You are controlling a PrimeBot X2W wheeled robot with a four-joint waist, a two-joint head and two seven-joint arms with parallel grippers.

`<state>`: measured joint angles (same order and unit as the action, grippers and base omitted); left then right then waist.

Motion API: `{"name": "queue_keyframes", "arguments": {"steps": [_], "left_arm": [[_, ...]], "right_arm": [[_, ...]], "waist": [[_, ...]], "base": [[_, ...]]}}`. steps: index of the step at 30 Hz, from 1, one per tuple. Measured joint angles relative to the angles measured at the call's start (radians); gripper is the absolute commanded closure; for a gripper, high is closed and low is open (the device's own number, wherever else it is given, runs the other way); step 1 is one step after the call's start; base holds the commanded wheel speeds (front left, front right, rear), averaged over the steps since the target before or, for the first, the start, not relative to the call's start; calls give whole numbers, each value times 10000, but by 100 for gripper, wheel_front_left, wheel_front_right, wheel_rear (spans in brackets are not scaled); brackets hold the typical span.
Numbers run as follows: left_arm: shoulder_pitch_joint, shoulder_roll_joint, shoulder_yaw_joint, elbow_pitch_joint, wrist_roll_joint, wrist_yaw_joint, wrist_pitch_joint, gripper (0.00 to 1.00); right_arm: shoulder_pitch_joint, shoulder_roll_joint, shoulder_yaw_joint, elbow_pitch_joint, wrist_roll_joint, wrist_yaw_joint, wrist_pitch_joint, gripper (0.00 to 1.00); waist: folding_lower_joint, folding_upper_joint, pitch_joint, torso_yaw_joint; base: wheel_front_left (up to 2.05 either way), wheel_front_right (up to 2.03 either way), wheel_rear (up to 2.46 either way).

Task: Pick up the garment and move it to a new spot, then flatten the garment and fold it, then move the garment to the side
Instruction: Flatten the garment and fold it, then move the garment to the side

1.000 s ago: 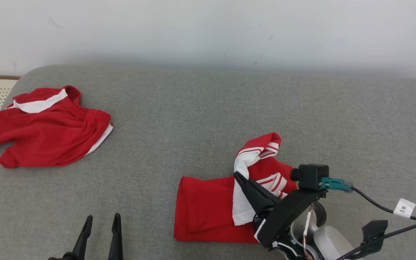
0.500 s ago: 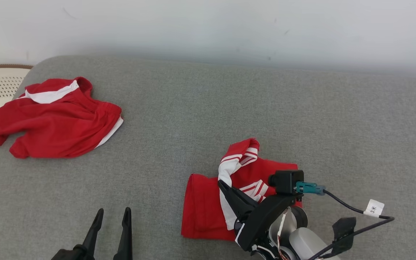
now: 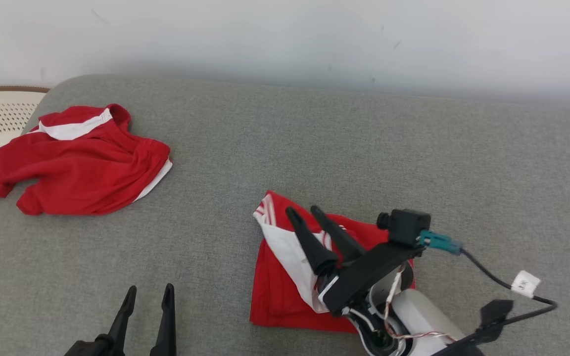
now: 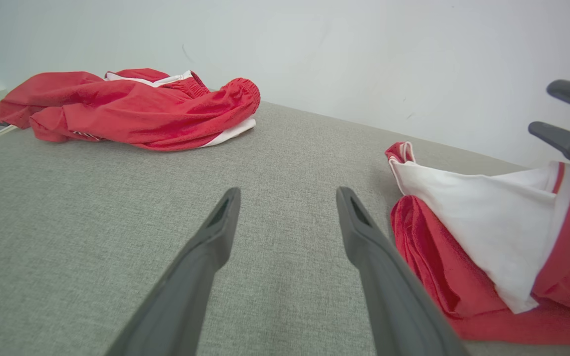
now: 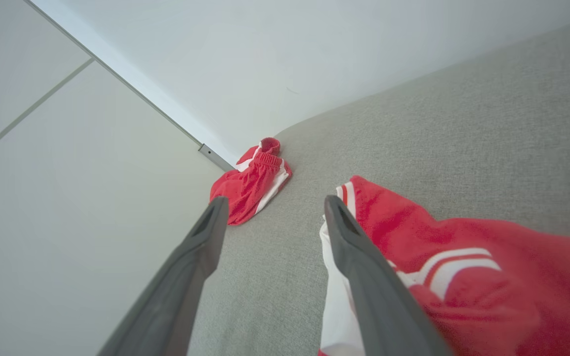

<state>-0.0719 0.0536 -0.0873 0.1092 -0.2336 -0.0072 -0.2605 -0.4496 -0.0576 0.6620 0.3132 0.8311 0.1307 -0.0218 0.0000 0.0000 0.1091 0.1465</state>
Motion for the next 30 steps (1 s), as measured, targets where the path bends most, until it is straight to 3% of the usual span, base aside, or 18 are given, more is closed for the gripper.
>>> {"name": "queue_keyframes", "arguments": {"steps": [8,16,23,30], "left_arm": [[78,-8,188,-92,77,-12,0,0],[307,-15,336,-303,190,46,0,0],[528,-17,483,-516,249,105,0,0],[661,-13,677,-729,322,190,0,0]], "right_arm": [[-105,-855,-721,-1191,301,0,-608,0],[366,-1643,-1856,-980,-625,0,-472,0],[1223,-1937,-2640,-732,-1695,0,130,0],[2021,-1770,-2936,-487,-2159,0,920,0]], "waist": [[0,0,-82,-178],[0,0,-212,-225],[0,0,-309,-221],[0,0,-268,-277]], "base": [[0,0,0],[0,0,0],[0,0,0],[0,0,0]]}}
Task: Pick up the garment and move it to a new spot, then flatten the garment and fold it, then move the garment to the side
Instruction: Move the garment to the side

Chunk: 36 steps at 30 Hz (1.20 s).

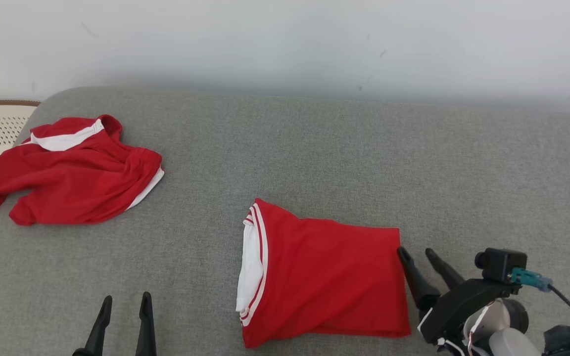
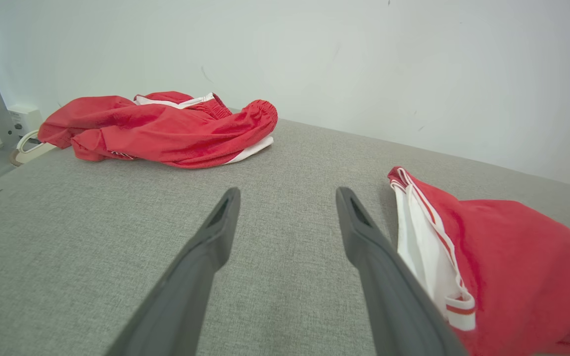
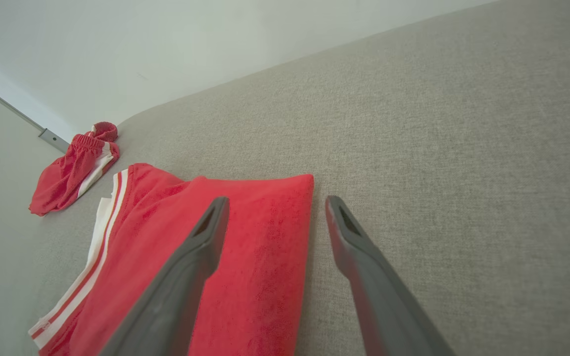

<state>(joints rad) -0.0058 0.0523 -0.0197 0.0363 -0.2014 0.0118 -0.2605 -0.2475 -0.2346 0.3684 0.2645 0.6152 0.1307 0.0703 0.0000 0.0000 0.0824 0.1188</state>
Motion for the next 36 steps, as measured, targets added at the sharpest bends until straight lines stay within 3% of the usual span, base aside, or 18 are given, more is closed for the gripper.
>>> {"name": "queue_keyframes", "arguments": {"steps": [22,23,24,25,26,29,36], "left_arm": [[-156,4,94,-6,23,-58,0,0],[-163,2,98,2,15,-58,0,0],[-172,2,105,8,12,-58,0,0],[-190,2,107,15,12,-59,0,0],[-209,0,102,15,12,-65,0,0],[-219,-2,159,8,-4,-58,0,0],[-208,-2,249,-2,-6,-42,0,0]], "right_arm": [[-499,932,-100,1985,-527,6,451,0],[-569,961,-77,2057,-527,6,499,5],[-638,978,-50,2121,-527,6,541,31],[-696,976,-50,2167,-537,6,525,40],[-715,980,-115,2197,-579,6,422,35],[-722,932,-205,2197,-750,10,247,0],[-730,878,-288,2079,-926,40,416,0]], "waist": [[0,0,544,230],[0,-1,567,237],[0,-1,589,242],[-1,-1,612,249],[0,0,630,263],[0,0,669,279],[0,-1,700,165]], "base": [[0,0,0],[0,0,0],[0,0,0],[0,0,0],[0,0,0],[0,0,0],[0,0,0]]}}
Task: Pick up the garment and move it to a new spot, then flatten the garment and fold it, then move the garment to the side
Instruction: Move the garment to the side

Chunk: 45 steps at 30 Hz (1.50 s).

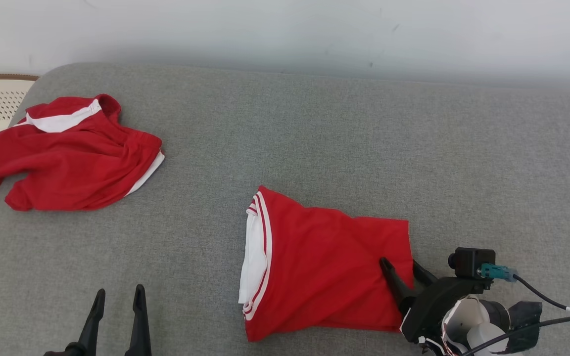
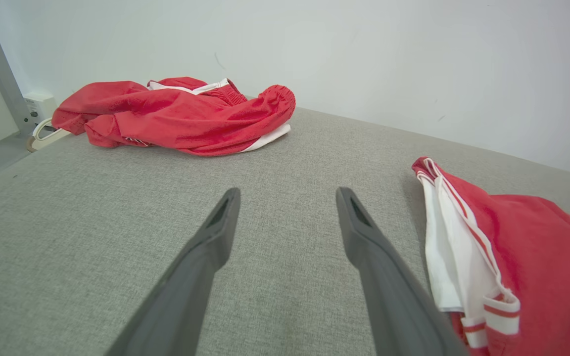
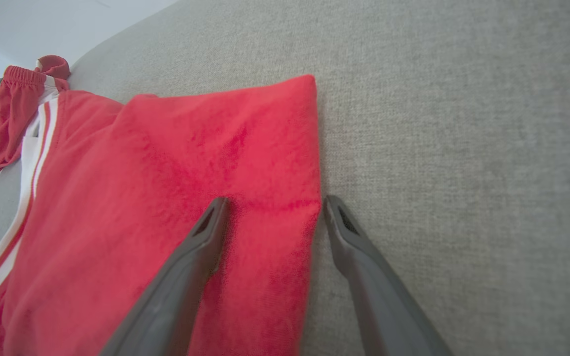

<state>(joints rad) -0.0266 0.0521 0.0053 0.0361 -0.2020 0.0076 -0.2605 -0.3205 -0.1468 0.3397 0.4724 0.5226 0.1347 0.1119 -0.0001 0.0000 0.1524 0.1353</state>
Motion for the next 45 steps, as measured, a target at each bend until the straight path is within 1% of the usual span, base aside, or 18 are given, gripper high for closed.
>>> {"name": "queue_keyframes", "arguments": {"steps": [5,6,7,10,16,22,29,37,40,44,45], "left_arm": [[-11,-4,-4,12,-17,-6,0,0],[-11,-4,-6,15,-29,-17,0,0],[-12,-6,-6,19,-33,-17,0,0],[-12,-6,2,29,-38,-27,0,0],[-14,-8,33,33,-38,-31,0,0],[-18,-10,90,31,-19,-67,0,0],[-214,-4,86,-6,48,-228,0,0],[-608,111,109,-282,174,-334,0,0],[-687,197,173,-456,198,-336,0,0],[-782,353,313,-796,230,-326,0,0],[-797,424,374,-951,245,-324,-2,0]], "right_arm": [[13,29,79,-98,29,-4,476,0],[18,31,132,-138,111,-21,508,92],[32,27,199,-192,188,-33,541,100],[74,17,291,-268,299,-33,552,100],[-49,-244,309,-378,324,-31,359,100],[-1008,-984,211,-600,186,-33,366,100],[-2754,-1946,127,-558,119,-33,562,100],[-4449,-3030,-6,380,150,-33,508,100],[-4904,-3442,12,771,146,-33,458,100],[-5399,-3804,10,1112,77,-33,433,100],[-5681,-4006,10,1283,46,-33,430,100]], "waist": [[0,0,10,-70],[0,0,11,-71],[1,0,12,-73],[0,0,14,-75],[1,2,16,-109],[1,2,48,-264],[1,2,348,-457],[2,3,981,-561],[2,3,1248,-591],[3,3,1570,-691],[2,2,1726,-769]], "base": [[0,0,0],[0,0,0],[0,0,0],[0,0,0],[0,0,0],[0,0,0],[0,0,0],[0,0,0],[0,0,0],[0,0,0],[0,0,0]]}}
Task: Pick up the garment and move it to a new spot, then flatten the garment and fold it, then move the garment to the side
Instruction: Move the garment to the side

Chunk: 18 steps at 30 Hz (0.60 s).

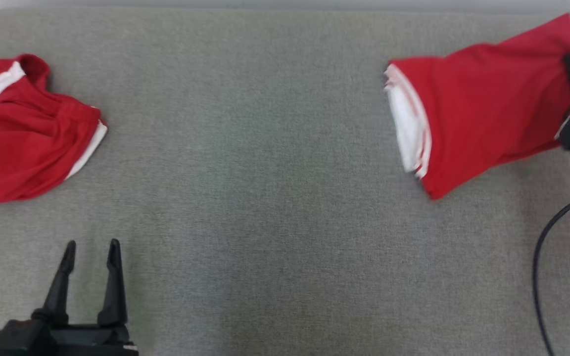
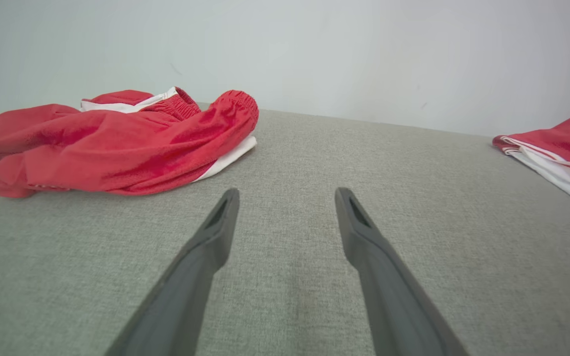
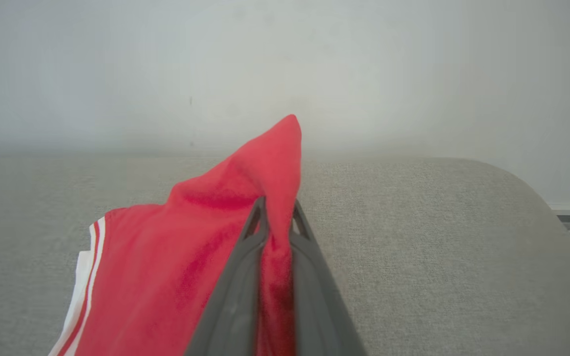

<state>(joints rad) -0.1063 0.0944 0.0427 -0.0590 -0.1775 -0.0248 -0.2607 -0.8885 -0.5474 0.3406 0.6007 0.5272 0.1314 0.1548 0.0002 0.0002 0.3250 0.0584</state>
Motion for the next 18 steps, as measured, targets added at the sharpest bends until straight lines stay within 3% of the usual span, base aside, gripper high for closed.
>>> {"name": "queue_keyframes", "arguments": {"steps": [18], "left_arm": [[-341,625,230,-1501,42,102,232,0]], "right_arm": [[-1853,-1850,468,968,-604,0,211,100]], "waist": [[0,0,1315,-592]], "base": [[0,0,0]]}}
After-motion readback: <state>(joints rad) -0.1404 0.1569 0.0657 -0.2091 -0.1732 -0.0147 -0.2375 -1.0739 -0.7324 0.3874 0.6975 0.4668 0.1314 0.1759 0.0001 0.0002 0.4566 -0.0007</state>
